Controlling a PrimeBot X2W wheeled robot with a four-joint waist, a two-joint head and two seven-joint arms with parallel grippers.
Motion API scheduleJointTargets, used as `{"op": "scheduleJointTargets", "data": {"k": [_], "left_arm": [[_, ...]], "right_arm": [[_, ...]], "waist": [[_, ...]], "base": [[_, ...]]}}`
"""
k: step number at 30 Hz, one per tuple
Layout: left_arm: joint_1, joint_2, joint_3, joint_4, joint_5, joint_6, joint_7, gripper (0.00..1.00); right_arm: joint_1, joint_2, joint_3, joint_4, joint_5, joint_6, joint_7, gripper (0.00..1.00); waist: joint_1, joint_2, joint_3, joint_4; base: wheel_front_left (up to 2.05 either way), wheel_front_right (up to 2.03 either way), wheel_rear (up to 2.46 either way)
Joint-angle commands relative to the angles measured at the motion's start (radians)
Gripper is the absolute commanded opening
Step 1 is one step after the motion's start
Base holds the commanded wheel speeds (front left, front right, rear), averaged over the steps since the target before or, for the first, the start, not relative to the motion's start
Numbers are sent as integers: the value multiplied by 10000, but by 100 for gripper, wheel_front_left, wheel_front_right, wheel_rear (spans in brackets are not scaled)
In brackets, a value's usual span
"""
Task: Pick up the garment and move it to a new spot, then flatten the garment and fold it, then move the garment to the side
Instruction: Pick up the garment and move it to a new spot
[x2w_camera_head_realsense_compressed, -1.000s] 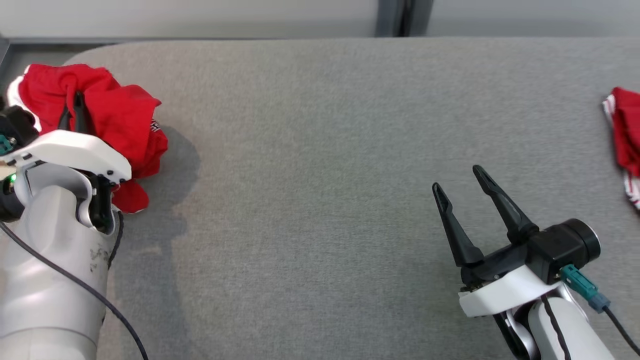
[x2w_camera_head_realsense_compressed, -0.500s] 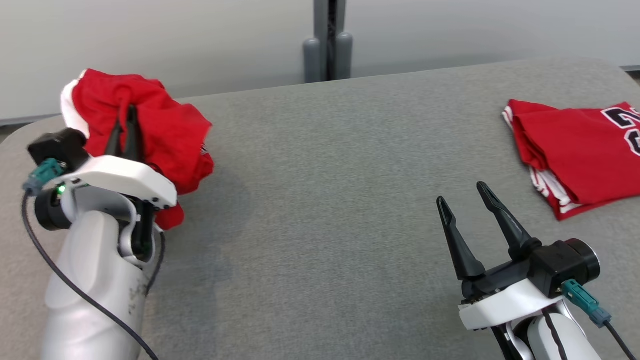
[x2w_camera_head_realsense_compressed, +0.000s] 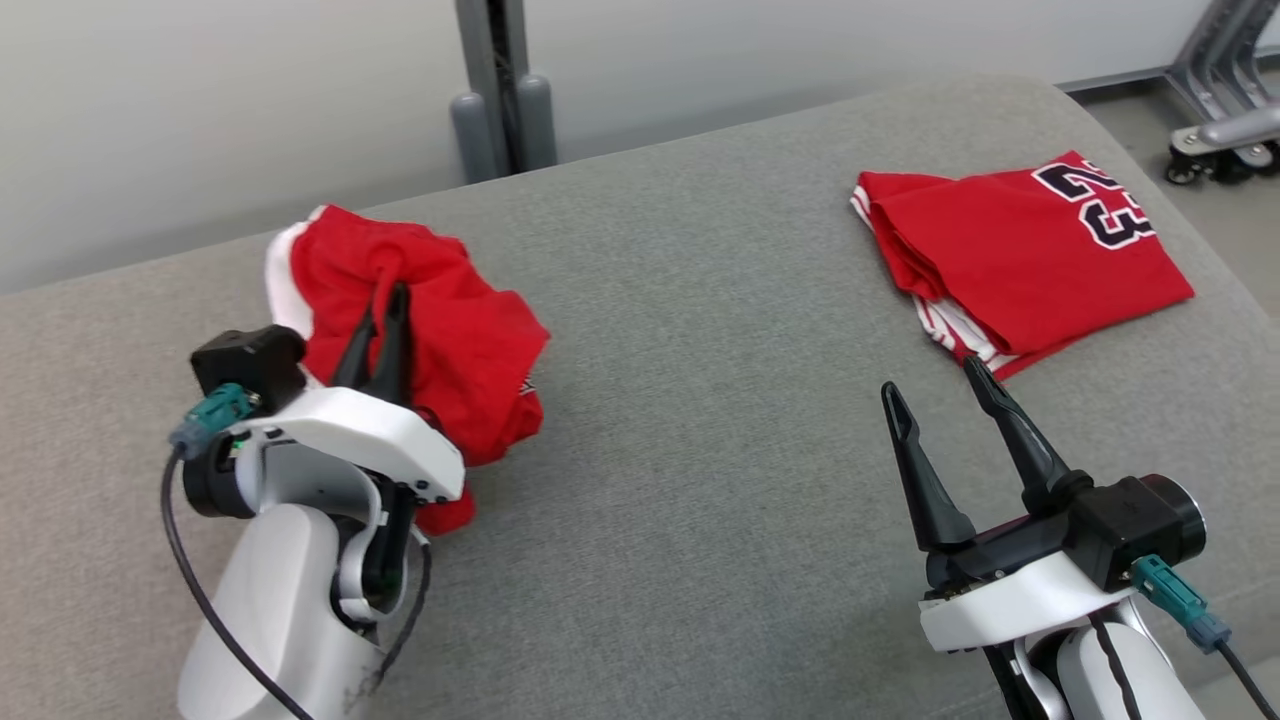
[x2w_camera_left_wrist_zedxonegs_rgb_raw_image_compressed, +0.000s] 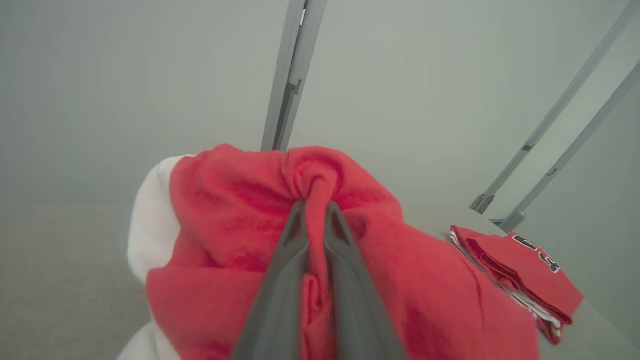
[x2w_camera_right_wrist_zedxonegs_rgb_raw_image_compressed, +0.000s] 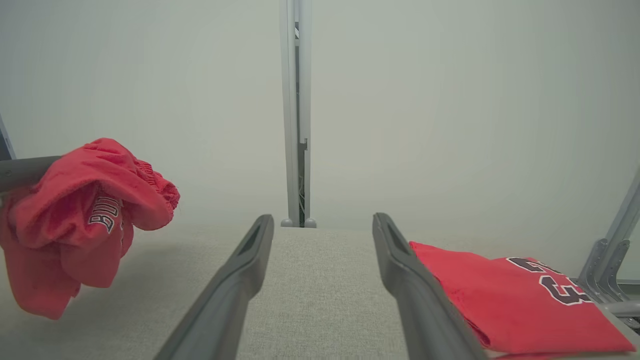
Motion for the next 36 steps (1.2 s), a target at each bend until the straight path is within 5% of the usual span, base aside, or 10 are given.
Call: {"op": "scheduleJointTargets", "data": {"k": [1, 14, 25, 26, 27, 28, 36], "left_arm": [[180, 51, -179, -273, 12, 82, 65, 0], [205, -35, -1812, -287, 339, -46, 550, 0], [-174, -43, -2530, 1085, 567, 118, 275, 0], [-195, -42, -2564, 1174, 511, 109, 263, 7], [-212, -45, -2624, 1256, 447, 94, 281, 32], [-277, -51, -2736, 1364, 313, 16, 275, 100], [-397, -57, -3084, 1049, -102, 175, -313, 100]], "right_arm": [[-11, -4, -5, -16, 63, -3, -2, 100], [-305, 85, 51, -102, 112, -3, -2, 100], [-349, 162, 21, -313, 171, -3, -2, 100], [-343, 167, 15, -320, 167, -3, -2, 100], [-336, 171, 5, -324, 159, -3, -2, 100], [-341, 172, -14, -291, 137, -3, -2, 100], [-343, 175, 19, -208, 60, -3, -2, 100]], "waist": [[0, 0, 92, -259], [0, 0, 425, -858], [0, 0, 730, -1218], [0, 0, 742, -1220], [0, 0, 753, -1213], [0, 0, 764, -1174], [0, 0, 588, -642]], "base": [[0, 0, 0], [0, 0, 0], [0, 0, 0], [0, 0, 0], [0, 0, 0], [0, 0, 0], [0, 0, 0]]}}
